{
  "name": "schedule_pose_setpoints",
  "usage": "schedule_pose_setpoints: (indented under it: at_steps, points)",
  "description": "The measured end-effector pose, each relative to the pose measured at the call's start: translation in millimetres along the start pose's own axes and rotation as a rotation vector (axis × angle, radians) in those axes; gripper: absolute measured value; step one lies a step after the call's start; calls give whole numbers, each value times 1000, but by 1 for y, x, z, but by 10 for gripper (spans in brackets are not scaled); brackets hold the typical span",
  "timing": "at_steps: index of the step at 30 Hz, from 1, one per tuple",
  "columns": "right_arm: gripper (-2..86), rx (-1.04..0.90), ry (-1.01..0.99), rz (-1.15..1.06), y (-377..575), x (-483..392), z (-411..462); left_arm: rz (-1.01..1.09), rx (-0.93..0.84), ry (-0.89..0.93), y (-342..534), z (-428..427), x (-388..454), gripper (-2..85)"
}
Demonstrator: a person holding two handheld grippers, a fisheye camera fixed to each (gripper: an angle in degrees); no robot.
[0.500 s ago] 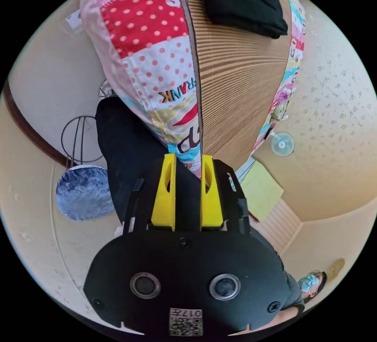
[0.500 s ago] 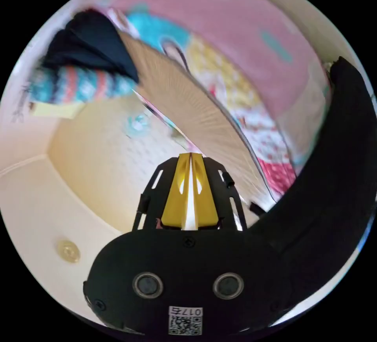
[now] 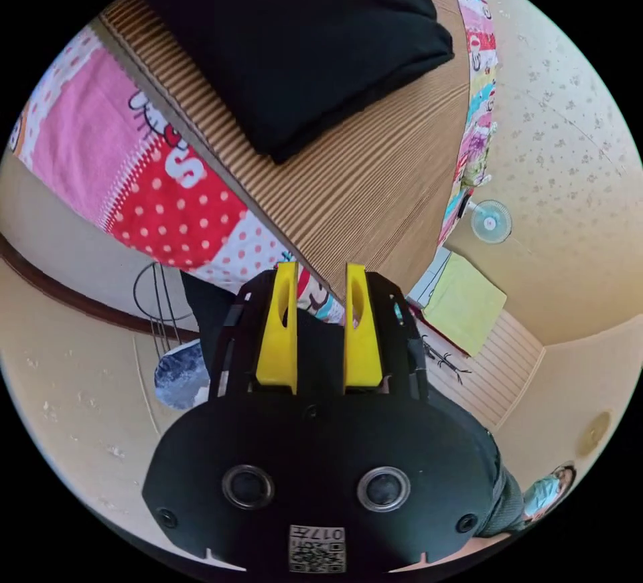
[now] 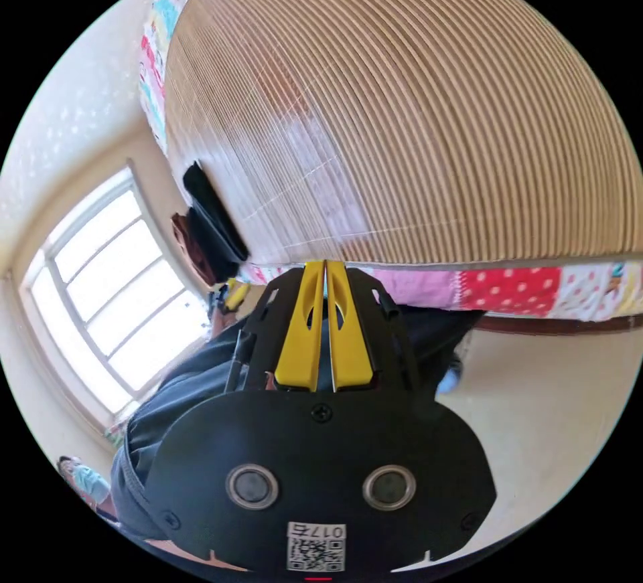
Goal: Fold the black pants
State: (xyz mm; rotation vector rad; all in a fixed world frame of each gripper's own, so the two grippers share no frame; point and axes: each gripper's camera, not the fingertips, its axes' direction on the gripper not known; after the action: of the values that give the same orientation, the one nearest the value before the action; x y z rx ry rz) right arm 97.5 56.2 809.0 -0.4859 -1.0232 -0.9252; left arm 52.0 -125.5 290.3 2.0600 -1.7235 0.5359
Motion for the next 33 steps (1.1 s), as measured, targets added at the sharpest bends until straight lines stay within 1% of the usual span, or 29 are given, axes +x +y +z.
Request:
schedule_pose_setpoints:
  at_steps: [2, 4, 6, 8, 11, 13, 15, 16, 17, 18, 19, 20, 21, 22, 23, 24, 25, 26, 27, 28, 29, 30, 31, 32, 33]
  points:
    - [4, 31, -103, 44, 10, 16, 0, -48, 59, 61, -4, -23, 1, 113]
    - [4, 110, -185, 82, 24, 33, -10, -100, 125, 140, -7, -42, -1, 122]
    - [4, 246, -272, 155, 54, 57, -24, -178, 202, 244, -10, -60, -8, 136]
    - [4, 333, -339, 220, 81, 76, -26, -249, 234, 311, -11, -66, -14, 150]
    - [4, 436, -460, 336, 126, 105, -15, -366, 271, 477, -13, -64, -24, 175]
    - [4, 511, -538, 404, 153, 120, -9, -433, 303, 581, -10, -61, -27, 172]
    - [5, 657, -682, 460, 186, 136, -5, -510, 343, 720, -6, -53, -27, 132]
    - [5, 699, -721, 466, 193, 138, -4, -521, 352, 773, -5, -50, -26, 111]
    - [5, 783, -796, 469, 204, 141, -2, -542, 379, 888, -2, -43, -22, 69]
    - [4, 859, -861, 463, 212, 141, 1, -566, 384, 960, 1, -35, -15, 58]
    - [4, 886, -888, 460, 214, 140, 3, -559, 366, 991, 0, -31, -10, 52]
    - [4, 922, -928, 457, 215, 137, 7, -492, 280, 1028, -8, -25, 6, 39]
    - [4, 933, -956, 455, 211, 132, 12, -357, 181, 1019, -19, -23, 31, 27]
    - [4, 932, -968, 453, 208, 130, 14, -294, 123, 984, -23, -22, 46, 22]
    - [4, 923, -986, 441, 200, 123, 17, -198, -5, 854, -29, -20, 77, 14]
    - [4, 906, -999, 424, 189, 115, 17, -142, -122, 668, -30, -17, 106, 8]
    - [4, 896, -1003, 414, 183, 111, 17, -120, -174, 577, -30, -16, 119, 6]
    - [4, 872, -1004, 384, 171, 101, 15, -60, -279, 408, -31, -11, 143, 3]
    - [4, 847, -993, 345, 157, 89, 10, 54, -382, 257, -31, -5, 167, 1]
    - [4, 832, -982, 324, 150, 83, 8, 128, -431, 192, -30, -3, 178, 0]
    - [4, 795, -955, 281, 136, 69, 3, 267, -497, 65, -25, -2, 197, 1]
    - [4, 754, -926, 236, 122, 54, -1, 364, -500, -69, -18, -8, 208, 6]
    - [4, 734, -913, 214, 115, 47, -3, 405, -475, -129, -14, -15, 211, 9]
    - [4, 698, -893, 171, 103, 33, -5, 481, -381, -212, -6, -36, 214, 24]
    - [4, 667, -881, 135, 93, 21, -6, 529, -240, -266, 1, -66, 211, 45]
